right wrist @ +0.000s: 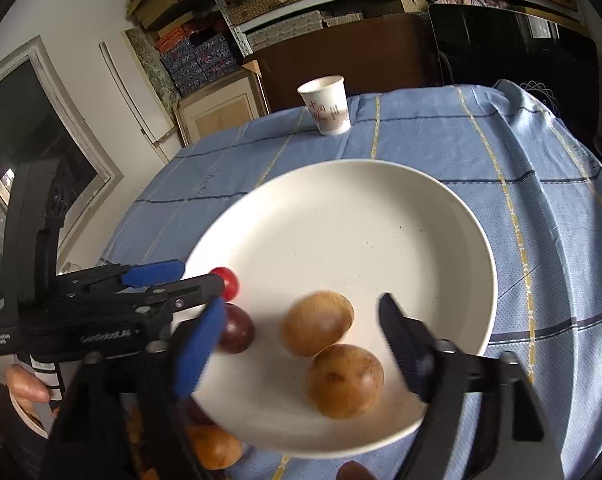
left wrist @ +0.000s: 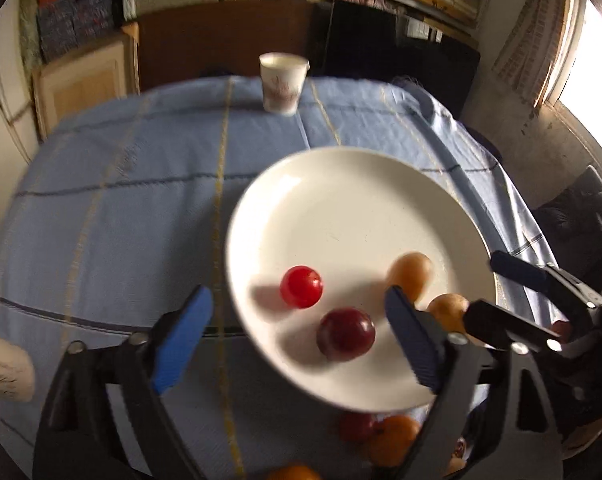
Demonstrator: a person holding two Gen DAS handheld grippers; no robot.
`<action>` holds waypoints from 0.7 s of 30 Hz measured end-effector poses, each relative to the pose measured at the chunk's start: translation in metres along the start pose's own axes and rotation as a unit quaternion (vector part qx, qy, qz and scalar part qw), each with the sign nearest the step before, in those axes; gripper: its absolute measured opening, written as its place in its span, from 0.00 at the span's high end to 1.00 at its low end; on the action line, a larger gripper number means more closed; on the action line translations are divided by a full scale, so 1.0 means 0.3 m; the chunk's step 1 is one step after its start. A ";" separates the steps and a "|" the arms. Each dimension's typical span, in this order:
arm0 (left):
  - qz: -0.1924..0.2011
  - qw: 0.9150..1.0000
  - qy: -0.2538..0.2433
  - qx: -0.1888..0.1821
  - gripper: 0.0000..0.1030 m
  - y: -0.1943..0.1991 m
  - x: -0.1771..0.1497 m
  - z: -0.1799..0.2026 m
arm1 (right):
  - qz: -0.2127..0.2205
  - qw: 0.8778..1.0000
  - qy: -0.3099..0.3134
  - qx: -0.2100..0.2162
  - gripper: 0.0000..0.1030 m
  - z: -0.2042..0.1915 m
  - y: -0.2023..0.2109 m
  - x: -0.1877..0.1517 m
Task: Organize fruits
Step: 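Carry both fruits over the white plate and open both tools to release them, then grasp a dark brown patterned fruit with the right tool while the left tool reaches toward an orange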
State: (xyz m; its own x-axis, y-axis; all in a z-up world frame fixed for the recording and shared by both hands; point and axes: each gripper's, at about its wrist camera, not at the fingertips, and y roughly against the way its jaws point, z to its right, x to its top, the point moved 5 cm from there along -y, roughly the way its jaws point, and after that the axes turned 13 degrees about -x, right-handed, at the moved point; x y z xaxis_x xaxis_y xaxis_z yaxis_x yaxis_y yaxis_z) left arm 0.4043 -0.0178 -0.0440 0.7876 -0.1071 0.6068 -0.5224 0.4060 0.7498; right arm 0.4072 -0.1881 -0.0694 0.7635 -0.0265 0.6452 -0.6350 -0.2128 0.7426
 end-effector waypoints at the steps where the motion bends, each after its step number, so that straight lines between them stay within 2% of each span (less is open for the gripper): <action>1: 0.012 1.000 -0.006 0.005 0.11 0.039 -0.007 0.014 | 0.010 1.000 0.002 0.002 0.07 -0.008 0.037 0.002; 3: 0.031 0.999 -0.018 0.009 0.08 0.121 -0.034 0.048 | 0.032 0.999 0.014 0.002 0.03 -0.027 0.120 -0.007; 6: 0.052 0.998 -0.025 0.021 0.07 0.228 -0.101 0.084 | 0.051 0.998 0.023 0.010 0.03 -0.046 0.216 -0.041; 9: 0.064 0.997 -0.028 0.023 0.06 0.305 -0.191 0.111 | 0.075 0.996 0.035 0.023 0.03 -0.064 0.314 -0.123; 10: 0.065 0.997 -0.027 0.026 0.06 0.323 -0.221 0.114 | 0.095 0.994 0.039 0.025 0.03 -0.069 0.355 -0.160; 13: 0.059 0.997 -0.012 0.039 0.06 0.362 -0.332 0.108 | 0.154 0.987 0.044 -0.012 0.03 -0.066 0.444 -0.252; 15: 0.068 0.997 0.004 0.031 0.06 0.392 -0.417 0.097 | 0.154 0.986 0.058 -0.027 0.03 -0.070 0.471 -0.317; 17: 0.074 0.996 0.016 0.041 0.06 0.417 -0.503 0.078 | 0.141 0.986 0.080 -0.026 0.03 -0.079 0.495 -0.397; 21: 0.068 0.996 0.033 0.054 0.06 0.421 -0.637 0.042 | 0.112 0.987 0.099 -0.052 0.03 -0.064 0.521 -0.513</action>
State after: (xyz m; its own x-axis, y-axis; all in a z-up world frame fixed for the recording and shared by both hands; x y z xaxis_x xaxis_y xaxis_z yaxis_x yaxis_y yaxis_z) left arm 0.1837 0.0425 -0.0620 0.7250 0.0026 0.6888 -0.6551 0.3115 0.6883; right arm 0.1880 -0.1986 -0.0492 0.5706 0.1317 0.8106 -0.8022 -0.1215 0.5845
